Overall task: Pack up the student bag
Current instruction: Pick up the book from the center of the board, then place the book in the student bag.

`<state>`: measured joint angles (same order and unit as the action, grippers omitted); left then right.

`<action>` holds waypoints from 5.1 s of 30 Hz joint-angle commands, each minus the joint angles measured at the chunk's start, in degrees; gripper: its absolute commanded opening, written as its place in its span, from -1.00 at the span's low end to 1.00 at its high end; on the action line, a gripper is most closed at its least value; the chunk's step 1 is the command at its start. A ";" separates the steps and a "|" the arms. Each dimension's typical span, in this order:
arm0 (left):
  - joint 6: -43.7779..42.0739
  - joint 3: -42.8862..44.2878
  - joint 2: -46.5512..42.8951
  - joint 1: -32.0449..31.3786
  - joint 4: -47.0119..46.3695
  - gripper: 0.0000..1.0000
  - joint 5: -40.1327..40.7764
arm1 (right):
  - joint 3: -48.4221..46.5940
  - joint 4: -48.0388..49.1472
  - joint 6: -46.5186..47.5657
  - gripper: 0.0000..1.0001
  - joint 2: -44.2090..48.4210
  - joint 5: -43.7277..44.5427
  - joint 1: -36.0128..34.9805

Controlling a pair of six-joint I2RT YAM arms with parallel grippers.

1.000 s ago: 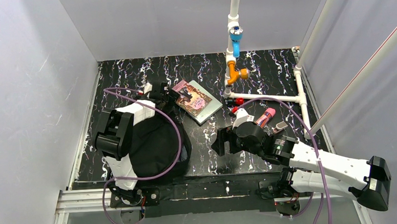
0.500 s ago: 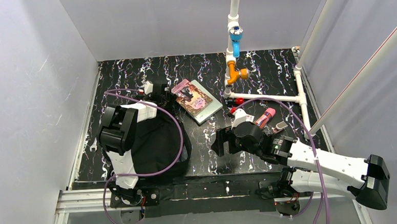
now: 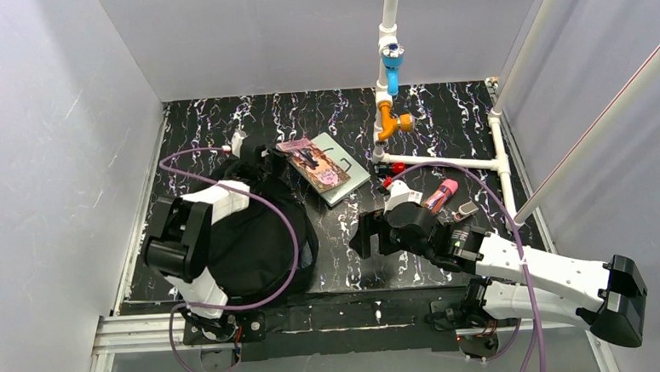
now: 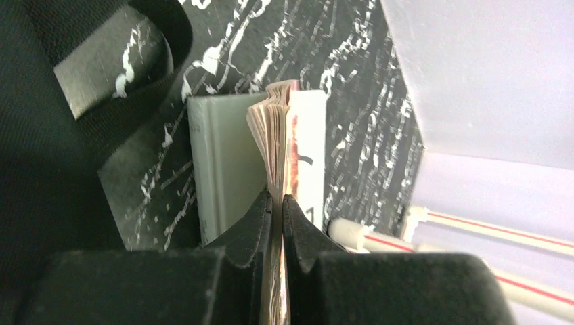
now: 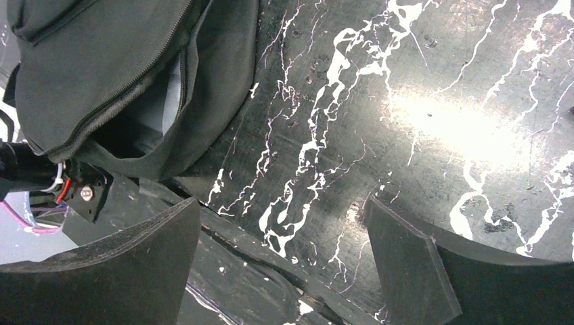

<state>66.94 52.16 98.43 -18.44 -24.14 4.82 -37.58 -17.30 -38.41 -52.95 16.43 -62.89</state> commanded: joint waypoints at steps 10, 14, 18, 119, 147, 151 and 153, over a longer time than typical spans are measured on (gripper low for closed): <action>16.13 -18.73 -27.86 0.47 -0.61 -1.00 -10.34 | 10.57 32.80 -34.28 0.97 2.29 4.52 3.44; 21.07 -22.16 -35.02 0.45 -0.53 -1.00 -11.71 | 18.79 51.31 -42.56 0.97 -0.90 -1.25 8.64; 23.83 -24.23 -40.30 0.41 -0.40 -1.00 -13.54 | 20.60 63.61 -46.00 0.97 -7.37 -7.83 12.68; -61.53 24.06 -33.96 -28.35 71.75 -1.00 23.39 | 9.01 34.99 -23.51 -0.97 6.42 -36.47 8.53; -50.99 31.13 -28.85 -21.94 77.86 -1.00 1.95 | -2.28 70.11 -41.35 -0.97 -39.23 -25.50 3.91; -48.55 32.77 -27.87 -21.66 78.03 -1.00 -1.08 | -9.98 70.38 -40.56 -0.97 -45.73 -18.92 3.49; -48.59 34.12 -27.46 -21.42 79.17 -1.00 -0.32 | -11.29 70.73 -38.84 -0.97 -45.36 -17.95 3.64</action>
<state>15.38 81.47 71.09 -39.94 55.29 8.54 -42.28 42.52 -77.69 -98.50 -11.35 -60.29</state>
